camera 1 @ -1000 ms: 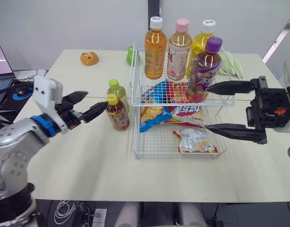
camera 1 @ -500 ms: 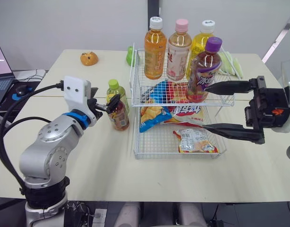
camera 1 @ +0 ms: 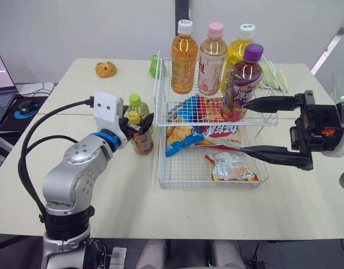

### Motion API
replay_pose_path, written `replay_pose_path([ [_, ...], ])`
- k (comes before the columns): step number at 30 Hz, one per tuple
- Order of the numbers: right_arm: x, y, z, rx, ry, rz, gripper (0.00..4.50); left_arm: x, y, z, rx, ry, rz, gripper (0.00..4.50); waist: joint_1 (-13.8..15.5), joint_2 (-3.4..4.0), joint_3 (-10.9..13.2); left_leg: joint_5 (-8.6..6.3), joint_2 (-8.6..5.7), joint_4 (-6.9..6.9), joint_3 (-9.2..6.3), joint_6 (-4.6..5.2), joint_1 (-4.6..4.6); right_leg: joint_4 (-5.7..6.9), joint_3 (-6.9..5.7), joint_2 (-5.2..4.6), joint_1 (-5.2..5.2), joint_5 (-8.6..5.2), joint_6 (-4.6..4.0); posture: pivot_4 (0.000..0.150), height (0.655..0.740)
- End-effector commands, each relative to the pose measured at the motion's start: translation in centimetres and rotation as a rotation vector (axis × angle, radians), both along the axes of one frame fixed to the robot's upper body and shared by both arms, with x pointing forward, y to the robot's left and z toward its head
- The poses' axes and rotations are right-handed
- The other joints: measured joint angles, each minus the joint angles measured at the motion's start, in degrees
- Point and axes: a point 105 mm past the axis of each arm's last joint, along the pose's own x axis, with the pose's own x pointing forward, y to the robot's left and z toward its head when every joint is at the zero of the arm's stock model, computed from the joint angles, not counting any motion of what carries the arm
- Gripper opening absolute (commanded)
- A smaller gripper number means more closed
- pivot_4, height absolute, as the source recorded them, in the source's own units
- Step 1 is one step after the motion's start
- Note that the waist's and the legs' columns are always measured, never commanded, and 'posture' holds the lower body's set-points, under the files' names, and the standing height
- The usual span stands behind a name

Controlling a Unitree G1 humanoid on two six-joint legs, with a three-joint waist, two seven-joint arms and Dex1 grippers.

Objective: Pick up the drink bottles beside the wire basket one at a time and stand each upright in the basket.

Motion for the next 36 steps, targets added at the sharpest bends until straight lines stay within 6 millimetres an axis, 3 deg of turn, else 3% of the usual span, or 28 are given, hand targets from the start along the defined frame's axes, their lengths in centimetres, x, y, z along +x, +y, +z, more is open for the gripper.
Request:
replay_pose_path([
  [1,-0.6,-0.1,0.7,0.001,-0.032,-0.003,4.50,-0.3,-0.6,1.1,0.012,-0.049,0.000,4.46,0.0,0.00,0.0,0.00,0.00,0.00,0.00,0.00,0.00,0.00,0.00,0.00,0.00,0.00,0.00,0.150,0.7400],
  [2,-0.7,-0.1,0.7,0.001,-0.031,-0.004,4.50,-0.3,-0.6,1.1,0.013,-0.048,0.004,4.46,0.0,0.00,0.0,0.00,0.00,0.00,0.00,0.00,0.00,0.00,0.00,0.00,0.00,0.00,0.00,0.150,0.7400],
  [6,-0.7,-0.2,0.7,0.003,-0.027,-0.009,4.50,-0.3,-0.4,0.9,0.030,-0.044,0.010,3.64,0.0,0.00,0.0,0.00,0.00,0.00,0.00,0.00,0.00,0.00,0.00,0.00,0.00,0.00,0.00,0.150,0.7400],
  [13,-0.5,-0.4,0.8,0.007,-0.026,-0.017,4.50,-0.5,-0.2,0.7,0.040,-0.053,0.014,1.41,0.0,0.00,0.0,0.00,0.00,0.00,-0.02,0.00,0.00,-0.02,-0.01,0.00,0.03,0.00,0.00,0.150,0.7400],
  [19,-0.2,-0.8,1.0,0.005,-0.030,-0.025,4.50,-2.2,0.3,1.4,0.063,-0.095,-0.062,1.38,-0.1,0.00,0.0,0.00,0.01,-0.03,0.00,0.00,0.01,-0.05,0.00,0.00,0.03,0.00,0.00,0.150,0.7400],
  [28,0.5,-2.4,1.4,-0.023,-0.039,-0.079,4.50,-4.0,1.8,6.6,0.024,-0.133,-0.288,1.38,0.1,-0.06,0.1,0.00,0.03,-0.02,-0.09,0.00,-0.06,-0.09,-0.09,0.04,0.00,-0.01,0.00,0.150,0.7400],
  [30,0.5,-2.6,1.6,-0.025,-0.046,-0.085,4.50,-4.7,1.7,8.5,0.025,-0.125,-0.387,1.38,0.1,-0.06,0.1,0.00,0.01,-0.03,-0.08,0.00,-0.05,-0.14,-0.08,0.03,0.03,-0.01,0.01,0.150,0.7400],
  [36,0.5,-3.0,2.2,-0.015,-0.075,-0.108,4.50,-5.9,3.6,16.8,0.030,-0.172,-0.552,1.38,-0.3,-0.16,0.2,0.00,0.08,-0.08,-0.05,0.00,-0.15,-0.11,-0.08,0.18,-0.12,-0.01,0.00,0.150,0.7400],
])
